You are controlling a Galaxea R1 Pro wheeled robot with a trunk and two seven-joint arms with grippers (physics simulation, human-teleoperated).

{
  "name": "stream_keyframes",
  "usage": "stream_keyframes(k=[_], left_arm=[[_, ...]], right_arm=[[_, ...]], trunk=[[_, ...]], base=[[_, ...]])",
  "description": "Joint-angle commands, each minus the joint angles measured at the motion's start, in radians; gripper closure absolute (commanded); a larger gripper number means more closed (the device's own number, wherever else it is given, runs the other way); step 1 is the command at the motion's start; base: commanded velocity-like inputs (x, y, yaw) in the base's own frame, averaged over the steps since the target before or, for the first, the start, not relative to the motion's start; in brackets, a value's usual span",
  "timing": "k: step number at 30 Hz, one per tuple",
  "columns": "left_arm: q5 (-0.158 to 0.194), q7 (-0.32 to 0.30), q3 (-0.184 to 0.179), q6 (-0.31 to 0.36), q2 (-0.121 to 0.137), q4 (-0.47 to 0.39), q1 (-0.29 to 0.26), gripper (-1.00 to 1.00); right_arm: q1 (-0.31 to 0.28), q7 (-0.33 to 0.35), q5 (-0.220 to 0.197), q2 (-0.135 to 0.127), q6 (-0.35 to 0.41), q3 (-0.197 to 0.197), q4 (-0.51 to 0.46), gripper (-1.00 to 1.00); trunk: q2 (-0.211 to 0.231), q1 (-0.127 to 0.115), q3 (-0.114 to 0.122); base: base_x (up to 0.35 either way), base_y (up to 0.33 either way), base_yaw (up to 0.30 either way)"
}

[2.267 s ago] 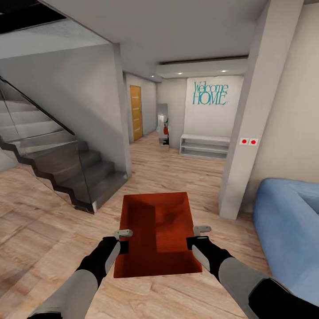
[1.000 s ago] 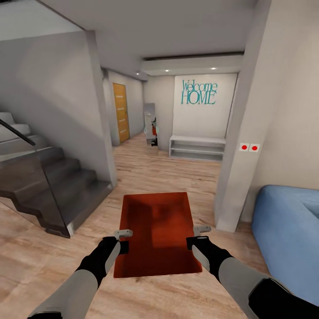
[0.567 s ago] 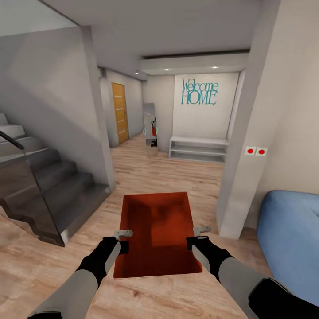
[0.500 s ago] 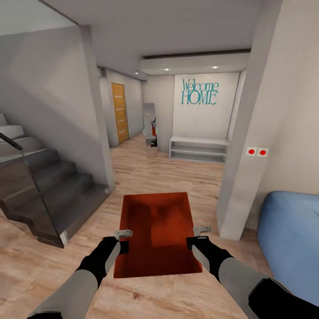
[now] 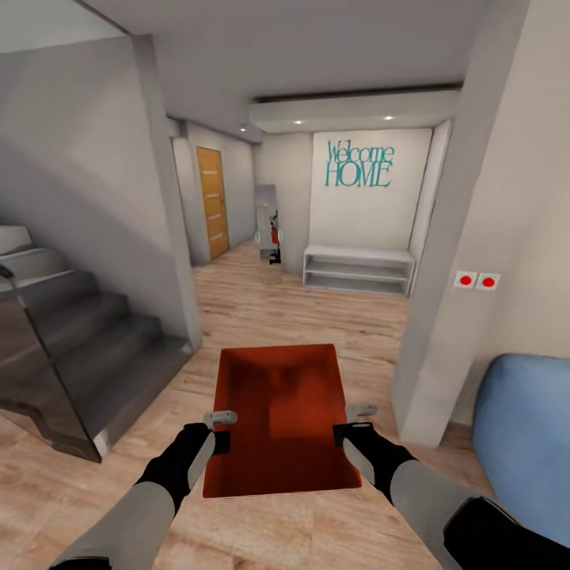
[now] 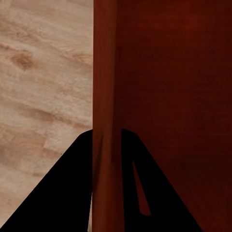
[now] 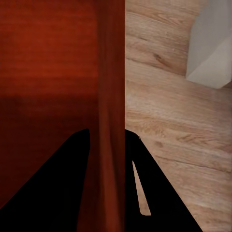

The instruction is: Move the two storage containers from the living room to the garage. In the garage, place one container on the floor and stack the other container on top of it (either order is fine).

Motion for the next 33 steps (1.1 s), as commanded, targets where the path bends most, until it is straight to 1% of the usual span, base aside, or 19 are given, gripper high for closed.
stream_keyframes(k=[1, 33], left_arm=[[-0.025, 0.01, 0.006, 0.009, -0.002, -0.001, 0.0, 1.0], [-0.025, 0.01, 0.006, 0.008, -0.002, 0.002, 0.0, 1.0]], right_arm=[[-0.001, -0.005, -0.005, 0.003, 0.005, 0.011, -0.028, 1.0], [-0.001, -0.005, -0.005, 0.003, 0.005, 0.011, -0.028, 1.0]], trunk=[[-0.002, 0.001, -0.002], [-0.002, 0.001, -0.002]], base=[[0.323, 0.0, 0.0], [0.323, 0.0, 0.0]])
